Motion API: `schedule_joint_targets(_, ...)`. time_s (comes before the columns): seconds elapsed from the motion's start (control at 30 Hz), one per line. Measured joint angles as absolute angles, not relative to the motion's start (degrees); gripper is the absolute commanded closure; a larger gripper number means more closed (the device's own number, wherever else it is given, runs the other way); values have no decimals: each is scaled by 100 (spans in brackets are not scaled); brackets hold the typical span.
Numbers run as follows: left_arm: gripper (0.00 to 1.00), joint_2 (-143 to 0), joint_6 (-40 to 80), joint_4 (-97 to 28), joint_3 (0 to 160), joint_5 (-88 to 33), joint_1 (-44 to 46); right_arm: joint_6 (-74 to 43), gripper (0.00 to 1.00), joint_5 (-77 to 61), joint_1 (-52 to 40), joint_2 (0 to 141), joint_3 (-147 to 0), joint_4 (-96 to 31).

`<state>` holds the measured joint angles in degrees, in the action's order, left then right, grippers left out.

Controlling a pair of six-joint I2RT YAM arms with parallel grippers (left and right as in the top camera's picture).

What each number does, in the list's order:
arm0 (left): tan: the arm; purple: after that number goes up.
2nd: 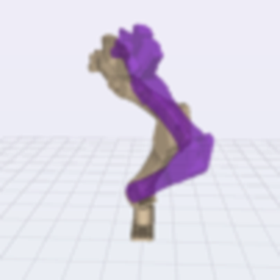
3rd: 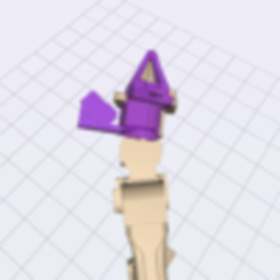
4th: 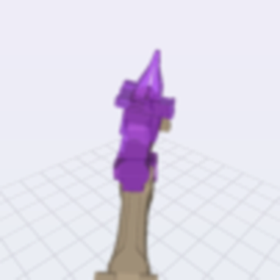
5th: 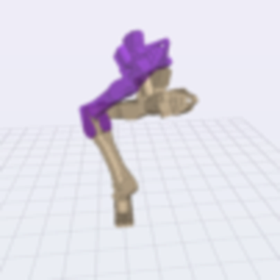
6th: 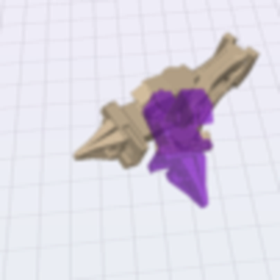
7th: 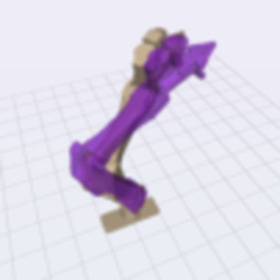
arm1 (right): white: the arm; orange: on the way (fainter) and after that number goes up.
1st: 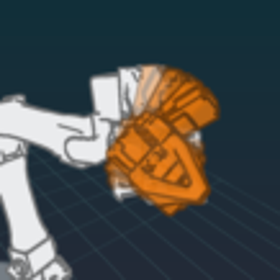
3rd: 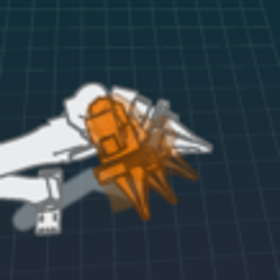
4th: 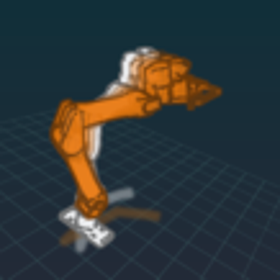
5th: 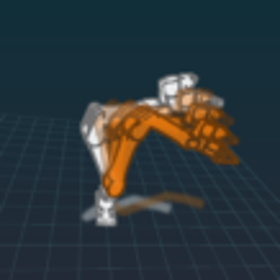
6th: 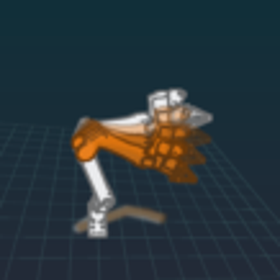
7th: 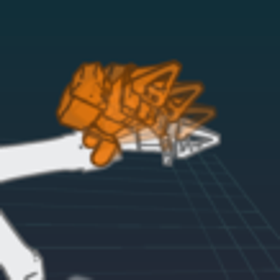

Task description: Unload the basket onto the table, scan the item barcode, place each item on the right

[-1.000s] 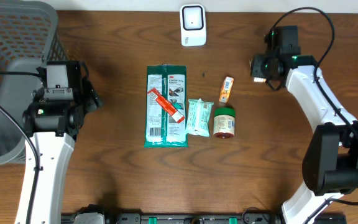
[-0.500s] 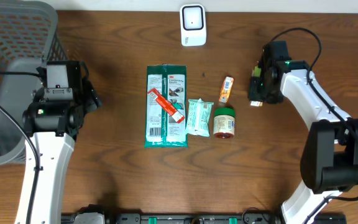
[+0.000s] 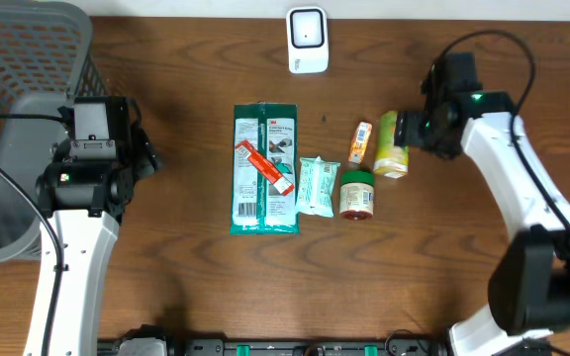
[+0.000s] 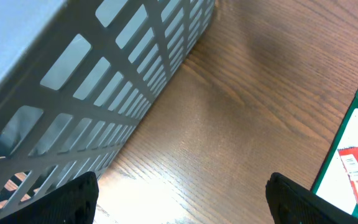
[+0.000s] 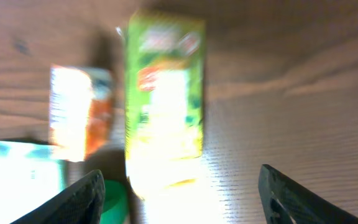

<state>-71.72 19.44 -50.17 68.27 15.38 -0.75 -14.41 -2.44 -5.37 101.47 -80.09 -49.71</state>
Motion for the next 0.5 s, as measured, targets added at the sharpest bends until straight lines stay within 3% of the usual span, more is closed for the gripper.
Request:
schedule_joint_targets(0.13, 13, -7172, 1944, -5015, 6827, 1538, -75, -1441, 26, -290, -537, 9904, -8394, -4919)
schedule_joint_targets(0.3, 13, -7172, 1944, -5015, 6827, 1538, -75, -1424, 37, -301, -539, 10088, -8416, -4821)
schedule_joint_targets(0.4, 13, -7172, 1944, -5015, 6827, 1538, -75, -1441, 44, -305, -545, 10291, -8416, -4729)
schedule_joint_targets(0.5, 13, -7172, 1944, -5015, 6827, 1538, -75, -1490, 57, -316, -558, 10523, -8416, -4716)
